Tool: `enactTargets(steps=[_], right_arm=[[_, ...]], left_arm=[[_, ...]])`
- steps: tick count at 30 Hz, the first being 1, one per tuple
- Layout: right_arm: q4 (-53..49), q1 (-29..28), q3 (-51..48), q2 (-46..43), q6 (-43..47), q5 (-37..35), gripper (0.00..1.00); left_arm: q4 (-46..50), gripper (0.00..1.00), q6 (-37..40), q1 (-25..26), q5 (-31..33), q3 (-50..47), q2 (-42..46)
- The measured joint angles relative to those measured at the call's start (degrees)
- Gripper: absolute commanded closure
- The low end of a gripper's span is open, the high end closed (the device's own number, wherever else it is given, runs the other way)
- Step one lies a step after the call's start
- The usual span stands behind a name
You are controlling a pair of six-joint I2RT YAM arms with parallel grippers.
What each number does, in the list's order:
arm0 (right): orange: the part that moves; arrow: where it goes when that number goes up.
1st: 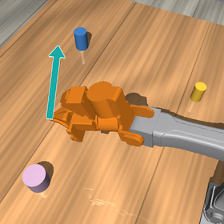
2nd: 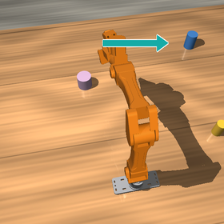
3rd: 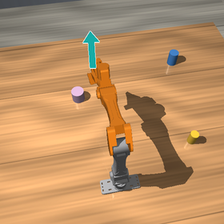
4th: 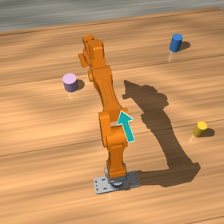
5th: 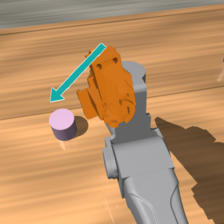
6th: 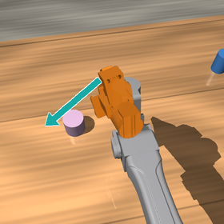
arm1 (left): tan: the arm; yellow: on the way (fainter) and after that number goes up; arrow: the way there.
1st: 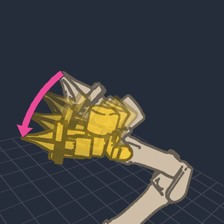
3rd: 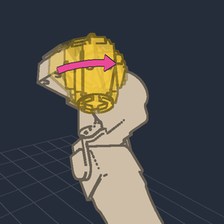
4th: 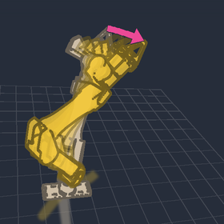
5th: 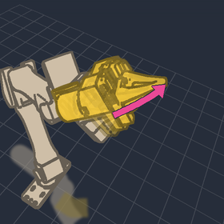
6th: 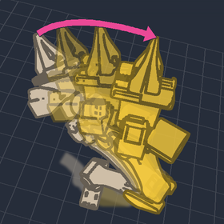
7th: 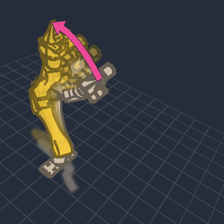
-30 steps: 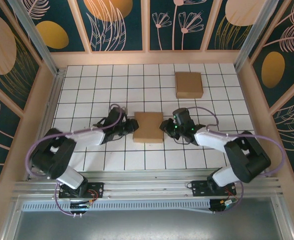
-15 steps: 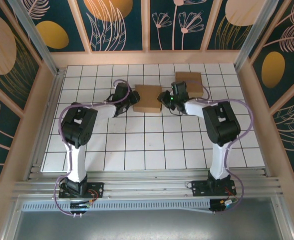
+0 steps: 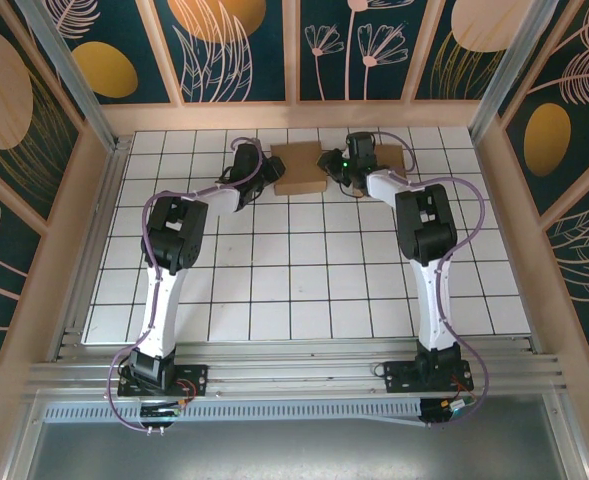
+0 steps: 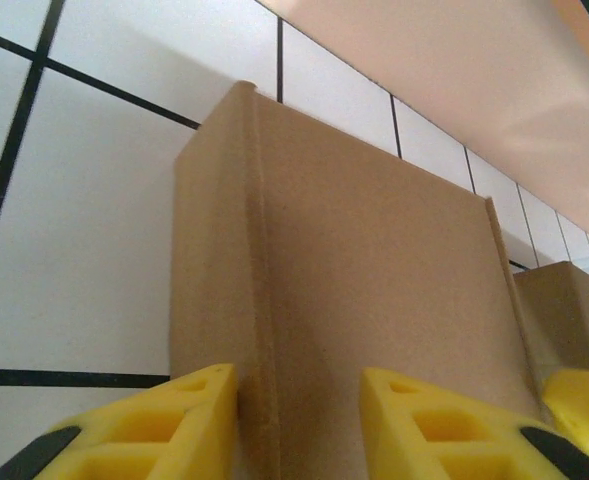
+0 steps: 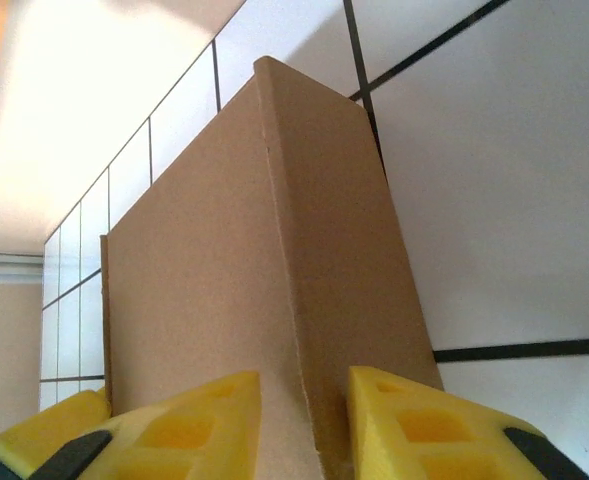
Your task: Fold the paper box
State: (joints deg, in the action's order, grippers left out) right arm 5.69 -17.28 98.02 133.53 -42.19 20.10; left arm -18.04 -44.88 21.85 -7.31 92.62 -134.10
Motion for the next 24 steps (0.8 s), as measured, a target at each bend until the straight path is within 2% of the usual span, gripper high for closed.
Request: enactTargets(steps=[8, 13, 18, 21, 24], right_arm=[[-5.01, 0.2, 0.96, -1.95, 3.17, 1.95, 0.44], [-9.7, 0.37, -1.64, -10.93, 6.21, 2.32, 0.38], [-10.69, 1.14, -9.64, -27.93, 10.71, -0.26, 0.36], [-9.79, 1.6, -17.22, -40.37, 14.27, -3.43, 0.34], [-7.8, 1.81, -26.86, -51.89, 18.43, -8.85, 0.27]], left_arm=[[2.8, 0.49, 2.86, 0.04, -1.73, 1.25, 0.94], [5.14, 0.43, 5.33, 0.28, -1.86, -1.22, 7.72], [4.98, 0.35, 9.18, 0.37, -0.94, -8.44, 22.36], [3.48, 0.32, 11.61, 0.37, 0.59, -16.98, 33.97], [2.1, 0.26, 14.19, 0.37, 3.06, -27.3, 46.77]])
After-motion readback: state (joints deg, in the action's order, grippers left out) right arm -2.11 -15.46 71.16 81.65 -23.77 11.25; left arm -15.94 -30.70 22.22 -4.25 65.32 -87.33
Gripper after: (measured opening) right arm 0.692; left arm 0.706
